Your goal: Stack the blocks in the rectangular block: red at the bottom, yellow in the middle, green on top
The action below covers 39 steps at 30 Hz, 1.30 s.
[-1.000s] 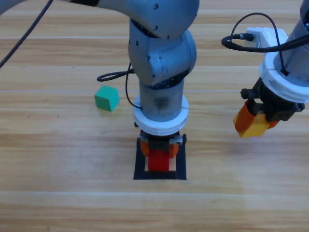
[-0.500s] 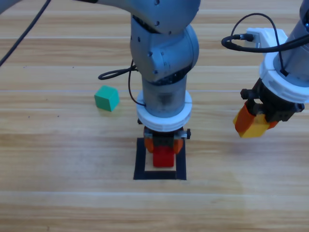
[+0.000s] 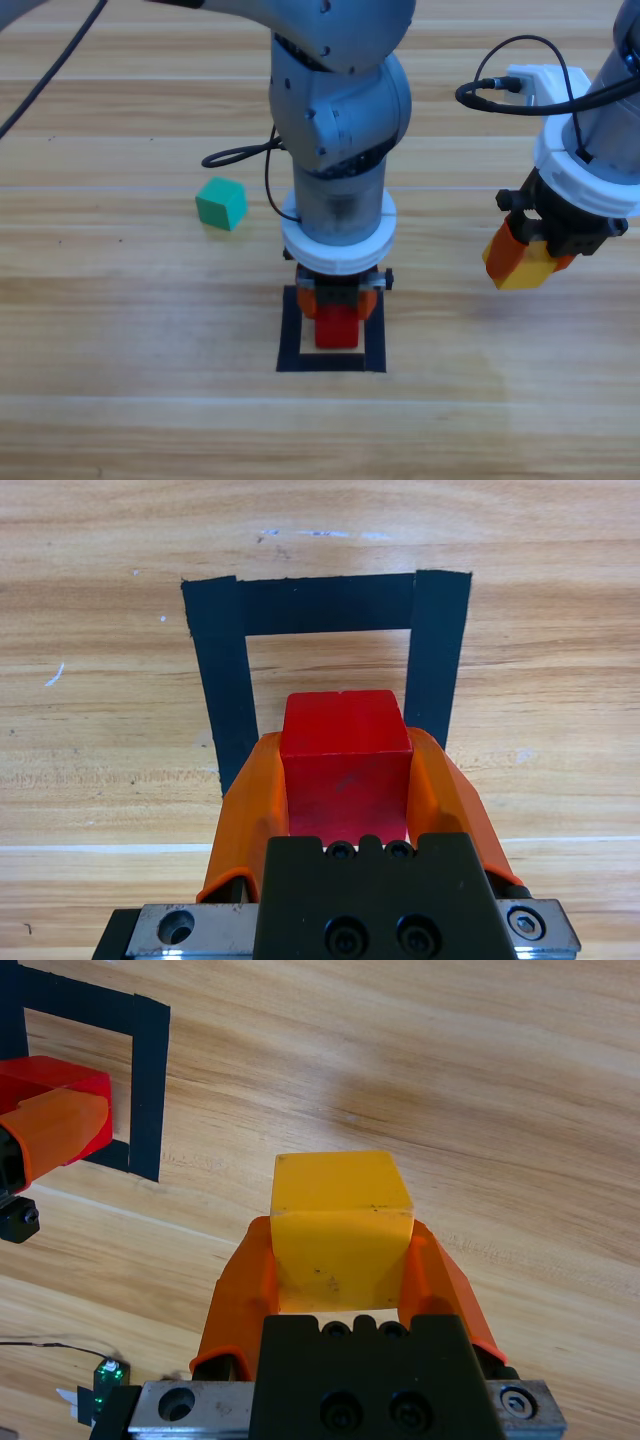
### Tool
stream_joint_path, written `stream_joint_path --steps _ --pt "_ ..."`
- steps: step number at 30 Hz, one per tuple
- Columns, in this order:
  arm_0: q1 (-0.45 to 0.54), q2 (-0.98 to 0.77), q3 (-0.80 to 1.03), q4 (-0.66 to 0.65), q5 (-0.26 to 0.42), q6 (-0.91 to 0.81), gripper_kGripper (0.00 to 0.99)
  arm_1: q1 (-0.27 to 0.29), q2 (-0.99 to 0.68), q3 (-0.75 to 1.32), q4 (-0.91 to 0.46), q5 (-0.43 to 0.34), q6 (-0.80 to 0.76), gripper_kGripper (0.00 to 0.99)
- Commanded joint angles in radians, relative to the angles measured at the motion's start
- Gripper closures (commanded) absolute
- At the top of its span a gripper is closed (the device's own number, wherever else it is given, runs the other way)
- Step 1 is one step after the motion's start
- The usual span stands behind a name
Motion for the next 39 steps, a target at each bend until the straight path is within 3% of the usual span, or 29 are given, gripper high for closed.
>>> stream_joint_path --steps 1,31,33,34,36,37,39 --pt "-0.019 0.054 0.027 -0.011 0.004 -0.012 0.97 0.021 0.059 0.0 -0.028 0.004 0.01 0.99" --pt "-0.026 0.058 0.052 -0.035 0.009 -0.017 0.942 0.021 0.071 -0.003 -0.028 0.003 0.008 0.99" --pt "-0.026 0.058 0.05 -0.035 0.01 -0.017 0.853 0.021 0.071 -0.003 -0.027 0.003 0.008 0.99" --pt "-0.027 0.058 0.045 -0.035 0.01 -0.018 0.694 0.021 0.071 -0.003 -0.028 0.003 0.008 0.99" --pt "-0.032 0.055 0.041 -0.035 0.012 -0.021 0.189 0.021 0.071 -0.003 -0.028 0.003 0.007 0.99" --pt "-0.032 0.055 0.044 -0.034 0.012 -0.023 0.056 0.021 0.073 -0.003 -0.028 0.003 0.007 0.99" --pt "-0.032 0.049 0.047 -0.032 0.013 -0.025 0.0 0.021 0.073 -0.003 -0.028 0.003 0.007 0.99"
